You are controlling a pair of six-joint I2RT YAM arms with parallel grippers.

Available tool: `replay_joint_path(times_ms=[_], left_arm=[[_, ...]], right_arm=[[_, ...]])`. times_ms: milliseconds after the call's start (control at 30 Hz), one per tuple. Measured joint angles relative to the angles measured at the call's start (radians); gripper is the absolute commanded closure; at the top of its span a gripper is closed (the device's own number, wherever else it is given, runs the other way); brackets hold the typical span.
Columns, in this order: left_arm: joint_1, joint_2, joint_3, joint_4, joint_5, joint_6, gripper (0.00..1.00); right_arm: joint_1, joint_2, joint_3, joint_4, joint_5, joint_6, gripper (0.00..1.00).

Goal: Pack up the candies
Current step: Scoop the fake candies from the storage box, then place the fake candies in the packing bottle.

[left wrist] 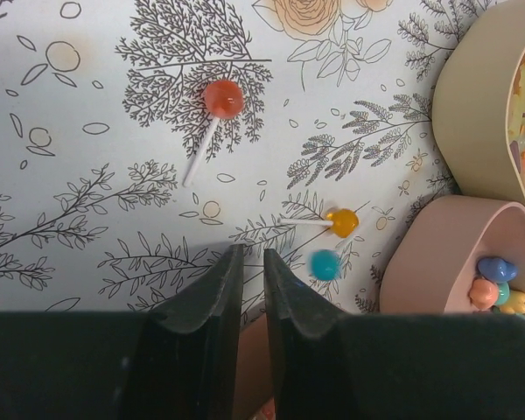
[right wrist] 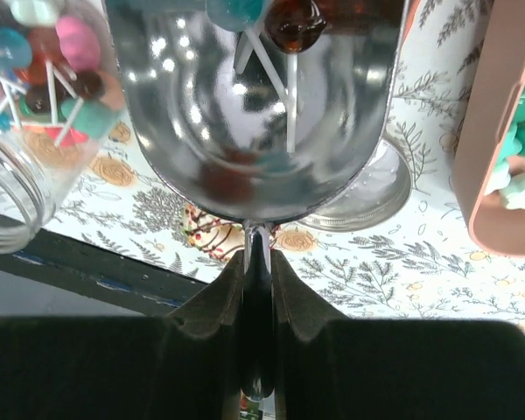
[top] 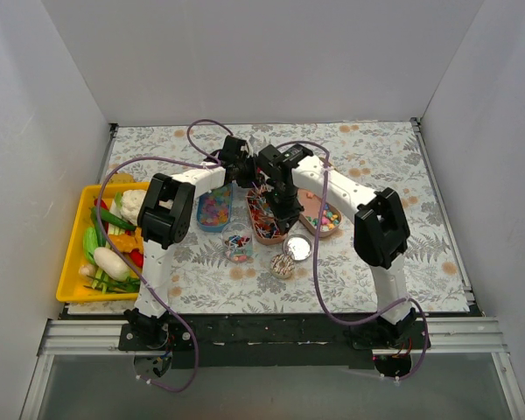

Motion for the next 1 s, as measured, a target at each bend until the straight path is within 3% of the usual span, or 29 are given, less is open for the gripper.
replay_joint_path(times_ms=[667,1000], left_arm=[[0.0,-0.09,-0.025,-0.045,-0.024,0.002,0.82],[0.0,-0.13,-0.025,-0.107,-0.102,0.019,0.63]], right_arm=[[0.126,-0.273,-0.38,0.262,0.169,-0.018,0.99],[0.199,-0.365,-0.373,0.253,0.2,0.0,0.99]])
